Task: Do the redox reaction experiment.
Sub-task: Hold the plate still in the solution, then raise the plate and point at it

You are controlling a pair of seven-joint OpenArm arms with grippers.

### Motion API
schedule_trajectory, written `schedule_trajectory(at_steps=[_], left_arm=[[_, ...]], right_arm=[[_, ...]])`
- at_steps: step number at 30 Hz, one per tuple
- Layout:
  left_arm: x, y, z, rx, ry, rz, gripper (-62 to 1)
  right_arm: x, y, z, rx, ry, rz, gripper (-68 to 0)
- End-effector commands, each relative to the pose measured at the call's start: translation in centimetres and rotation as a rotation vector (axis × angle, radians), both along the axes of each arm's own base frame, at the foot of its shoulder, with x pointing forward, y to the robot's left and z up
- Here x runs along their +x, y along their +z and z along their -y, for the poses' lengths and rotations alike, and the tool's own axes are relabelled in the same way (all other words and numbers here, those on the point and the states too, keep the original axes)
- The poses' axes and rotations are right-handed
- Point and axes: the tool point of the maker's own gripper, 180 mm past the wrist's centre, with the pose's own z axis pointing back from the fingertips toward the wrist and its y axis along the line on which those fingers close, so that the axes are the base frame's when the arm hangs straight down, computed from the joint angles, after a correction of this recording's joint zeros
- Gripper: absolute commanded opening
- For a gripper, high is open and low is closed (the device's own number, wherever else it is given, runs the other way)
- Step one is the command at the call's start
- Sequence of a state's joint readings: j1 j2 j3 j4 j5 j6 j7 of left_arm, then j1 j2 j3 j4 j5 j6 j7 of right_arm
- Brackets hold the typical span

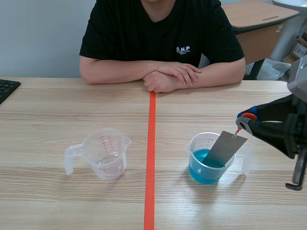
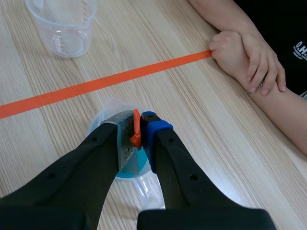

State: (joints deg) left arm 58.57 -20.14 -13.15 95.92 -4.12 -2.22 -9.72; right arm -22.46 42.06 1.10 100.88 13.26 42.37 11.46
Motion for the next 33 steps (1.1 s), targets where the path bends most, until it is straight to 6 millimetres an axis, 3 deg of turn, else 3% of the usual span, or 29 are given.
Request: schedule_trajectory(at_steps=[1, 13, 33], left_arm=[[-0.1, 0.3, 0.2, -0.009, 0.002, 0.01, -56.0], [-0.1, 0.3, 0.2, -0.009, 0.002, 0.01, -56.0], [-0.1, 0.2, 0.2, -0.009, 0.002, 0.009, -56.0]], right_arm=[[0.5, 1.4, 0.2, 0.0, 0.003, 0.042, -65.8], [1.3, 4.9, 0.1, -0.013, -0.02, 0.112, -65.8], [0.4, 8.9, -2.0, 0.007, -0.021, 0.095, -65.8]])
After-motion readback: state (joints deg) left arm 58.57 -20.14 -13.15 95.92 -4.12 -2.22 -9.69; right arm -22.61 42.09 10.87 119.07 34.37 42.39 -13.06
